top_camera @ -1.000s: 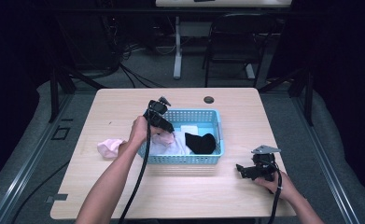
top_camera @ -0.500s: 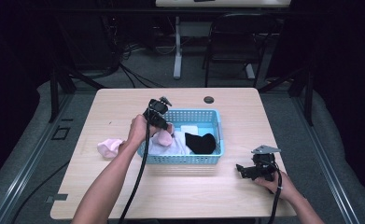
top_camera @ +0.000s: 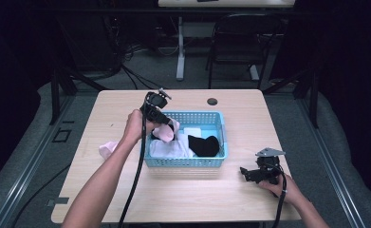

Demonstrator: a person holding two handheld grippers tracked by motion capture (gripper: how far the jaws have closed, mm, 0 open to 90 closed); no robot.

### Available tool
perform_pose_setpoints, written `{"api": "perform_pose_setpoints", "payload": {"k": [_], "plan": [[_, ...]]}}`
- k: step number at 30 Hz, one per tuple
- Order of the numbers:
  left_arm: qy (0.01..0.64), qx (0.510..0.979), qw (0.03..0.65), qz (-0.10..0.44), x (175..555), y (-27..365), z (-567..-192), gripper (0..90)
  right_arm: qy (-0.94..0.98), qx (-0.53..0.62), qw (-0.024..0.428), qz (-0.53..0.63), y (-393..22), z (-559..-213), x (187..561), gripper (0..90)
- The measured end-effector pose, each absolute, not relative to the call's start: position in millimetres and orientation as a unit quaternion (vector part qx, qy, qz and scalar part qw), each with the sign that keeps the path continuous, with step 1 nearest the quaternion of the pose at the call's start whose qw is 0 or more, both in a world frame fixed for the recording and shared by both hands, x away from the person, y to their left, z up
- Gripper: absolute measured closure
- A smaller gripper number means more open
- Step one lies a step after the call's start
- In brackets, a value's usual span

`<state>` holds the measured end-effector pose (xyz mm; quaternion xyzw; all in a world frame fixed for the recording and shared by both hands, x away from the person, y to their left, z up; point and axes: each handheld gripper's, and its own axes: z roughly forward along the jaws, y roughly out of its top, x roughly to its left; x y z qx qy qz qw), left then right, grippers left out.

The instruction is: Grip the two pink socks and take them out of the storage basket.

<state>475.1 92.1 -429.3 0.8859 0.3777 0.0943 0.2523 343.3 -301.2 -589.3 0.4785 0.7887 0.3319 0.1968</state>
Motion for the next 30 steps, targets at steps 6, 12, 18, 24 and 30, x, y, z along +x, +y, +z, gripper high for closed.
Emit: {"api": "perform_pose_setpoints", "payload": {"k": [6,12,18,24,30], "plan": [[0.367,0.885,0.267,0.104,467.7,96.1,-410.1,87.3,0.788,0.480,0.197,0.331,-301.1,-589.2,343.2,0.1],[0.363,0.883,0.277,0.107,462.2,103.9,-394.5,87.3,0.788,0.480,0.197,0.330,-301.0,-589.1,343.2,0.1],[0.366,0.876,0.294,0.112,457.6,117.4,-376.6,87.3,0.788,0.480,0.198,0.330,-300.9,-589.1,343.2,0.1],[0.378,0.865,0.307,0.120,451.3,136.7,-362.2,87.3,0.788,0.480,0.197,0.331,-301.0,-589.2,343.1,0.1],[0.387,0.860,0.308,0.123,445.1,159.3,-352.3,87.3,0.787,0.479,0.199,0.333,-301.0,-589.6,343.3,0.1]]}}
